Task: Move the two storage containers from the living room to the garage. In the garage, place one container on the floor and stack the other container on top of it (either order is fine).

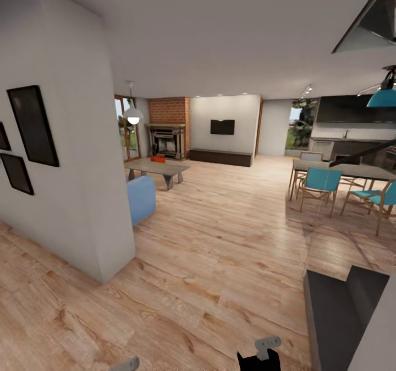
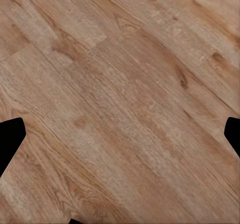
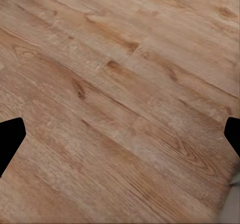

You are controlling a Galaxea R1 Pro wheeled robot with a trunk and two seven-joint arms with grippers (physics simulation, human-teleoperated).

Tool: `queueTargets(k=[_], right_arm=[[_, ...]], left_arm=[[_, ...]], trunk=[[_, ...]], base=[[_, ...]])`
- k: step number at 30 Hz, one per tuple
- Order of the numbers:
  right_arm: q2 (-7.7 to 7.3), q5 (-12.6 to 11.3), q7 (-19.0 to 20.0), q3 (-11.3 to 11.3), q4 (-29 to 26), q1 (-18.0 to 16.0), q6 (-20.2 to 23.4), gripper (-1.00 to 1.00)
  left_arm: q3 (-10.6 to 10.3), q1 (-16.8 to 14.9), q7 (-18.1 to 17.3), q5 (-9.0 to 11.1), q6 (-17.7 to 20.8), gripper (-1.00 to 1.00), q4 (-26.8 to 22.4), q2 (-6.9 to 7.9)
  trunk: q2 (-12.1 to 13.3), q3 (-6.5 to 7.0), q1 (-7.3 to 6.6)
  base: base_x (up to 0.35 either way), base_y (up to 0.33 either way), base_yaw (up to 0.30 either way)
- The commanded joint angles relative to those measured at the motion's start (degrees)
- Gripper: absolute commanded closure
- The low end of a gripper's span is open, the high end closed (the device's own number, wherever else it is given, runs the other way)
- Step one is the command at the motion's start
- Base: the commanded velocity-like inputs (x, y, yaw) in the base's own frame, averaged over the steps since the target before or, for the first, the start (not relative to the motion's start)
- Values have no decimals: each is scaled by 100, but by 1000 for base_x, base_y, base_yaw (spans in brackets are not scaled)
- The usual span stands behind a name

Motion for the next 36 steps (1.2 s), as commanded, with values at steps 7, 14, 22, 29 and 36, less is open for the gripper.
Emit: queueTargets(k=[7,14,22,29,36], right_arm=[[4,50,23,-25,3,-2,-17,-100],[4,49,27,-25,3,-2,-18,-100],[4,49,29,-25,4,-2,-17,-100],[4,49,25,-25,3,-2,-17,-100],[4,49,24,-25,3,-2,-18,-100]], left_arm=[[6,1,9,48,26,-100,-12,-3],[6,1,9,52,32,-100,-13,-3],[6,1,9,52,32,-100,-14,-3],[6,1,9,48,31,-100,-13,-3],[6,1,9,44,32,-100,-13,-3]], trunk=[[-5,-66,2],[-5,-130,2],[-5,-203,2],[-5,-267,2],[-5,-331,2]], base=[[120,0,-65],[308,0,-66],[322,0,-66],[322,0,-66],[322,0,-66]])
